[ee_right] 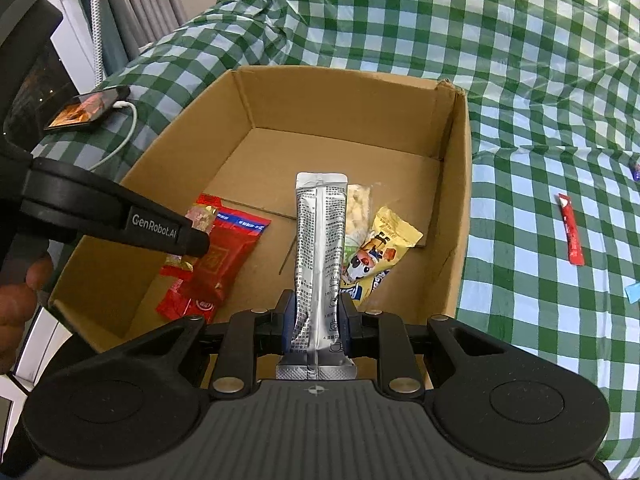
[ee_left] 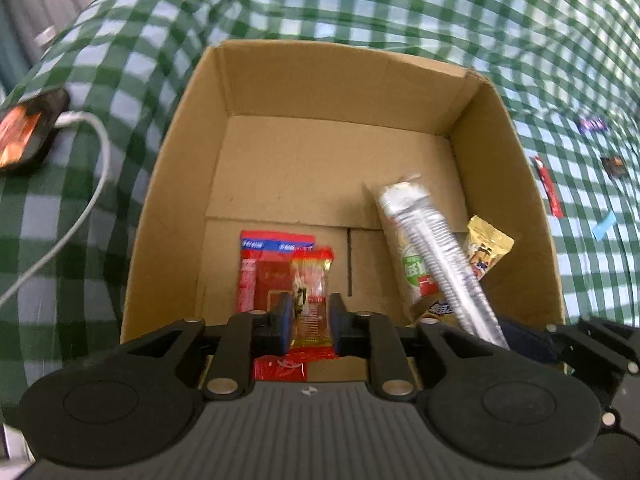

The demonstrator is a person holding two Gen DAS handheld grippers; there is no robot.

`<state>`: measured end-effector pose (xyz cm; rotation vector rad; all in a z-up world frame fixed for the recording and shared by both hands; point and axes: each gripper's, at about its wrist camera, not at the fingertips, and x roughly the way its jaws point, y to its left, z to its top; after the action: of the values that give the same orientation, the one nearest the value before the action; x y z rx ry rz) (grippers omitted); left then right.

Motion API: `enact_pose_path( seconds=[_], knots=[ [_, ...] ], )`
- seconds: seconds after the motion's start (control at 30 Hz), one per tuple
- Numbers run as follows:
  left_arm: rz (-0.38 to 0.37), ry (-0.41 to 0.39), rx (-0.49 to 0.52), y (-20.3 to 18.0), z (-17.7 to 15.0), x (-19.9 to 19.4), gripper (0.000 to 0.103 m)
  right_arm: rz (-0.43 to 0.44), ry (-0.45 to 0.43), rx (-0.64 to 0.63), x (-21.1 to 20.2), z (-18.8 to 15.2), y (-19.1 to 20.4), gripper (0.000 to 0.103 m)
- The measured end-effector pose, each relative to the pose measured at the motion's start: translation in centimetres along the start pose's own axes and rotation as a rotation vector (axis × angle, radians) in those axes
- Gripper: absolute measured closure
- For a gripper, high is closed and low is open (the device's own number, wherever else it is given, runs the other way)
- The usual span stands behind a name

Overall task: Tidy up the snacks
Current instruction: 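Open both tools to drop the red-capped snack and silver bar into the box, then move both tools back over the remaining snacks on the bed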

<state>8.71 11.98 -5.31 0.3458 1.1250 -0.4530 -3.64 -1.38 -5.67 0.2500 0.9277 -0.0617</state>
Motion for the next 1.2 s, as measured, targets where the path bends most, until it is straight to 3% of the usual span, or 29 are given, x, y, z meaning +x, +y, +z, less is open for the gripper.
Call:
enact_pose_path(
  seconds=[0.07, 0.1, 0.13, 0.17, 0.43, 0.53, 0.83, 1.2],
  knots=[
    [0.023, -0.019, 0.000, 0.0, 0.1, -0.3, 0.010, 0.012, 0.012, -0.007, 0.3, 0.1, 0.1, 0.069],
    [0.037, -0.047, -0.007, 0.1, 0.0, -0.7, 0.005, 0.009, 0.022, -0.011, 0.4, 0.2, 0.1, 0.048],
    [0.046, -0.073, -0.009, 0.2, -0.1, -1.2, 0.002, 0.001, 0.027, -0.017, 0.3, 0.2, 0.2, 0.038],
    [0.055, -0.084, -0.005, 0.3, -0.3, -1.7, 0.000, -0.007, 0.024, -0.025, 0.0, 0.2, 0.3, 0.026],
    [0.063, -0.047, 0.018, -0.1, -5.0, -4.8, 0.000, -0.027, 0.033, 0.028, -3.6, -2.1, 0.4, 0.016],
    [0.090, -0.077, 0.022, -0.6, -7.1, -6.7, 0.000, -0.032, 0.017, 0.048, -5.5, -3.1, 0.9, 0.010],
    [0.100, -0.182, -0.011, -0.9, -10.6, -12.7, 0.000, -0.075, -0.097, 0.012, -11.8, -5.1, 2.5, 0.007],
    [0.106, -0.261, -0.009, -3.0, -13.7, -17.3, 0.000, -0.091, -0.219, -0.016, -17.9, -7.9, 2.7, 0.006]
  ],
)
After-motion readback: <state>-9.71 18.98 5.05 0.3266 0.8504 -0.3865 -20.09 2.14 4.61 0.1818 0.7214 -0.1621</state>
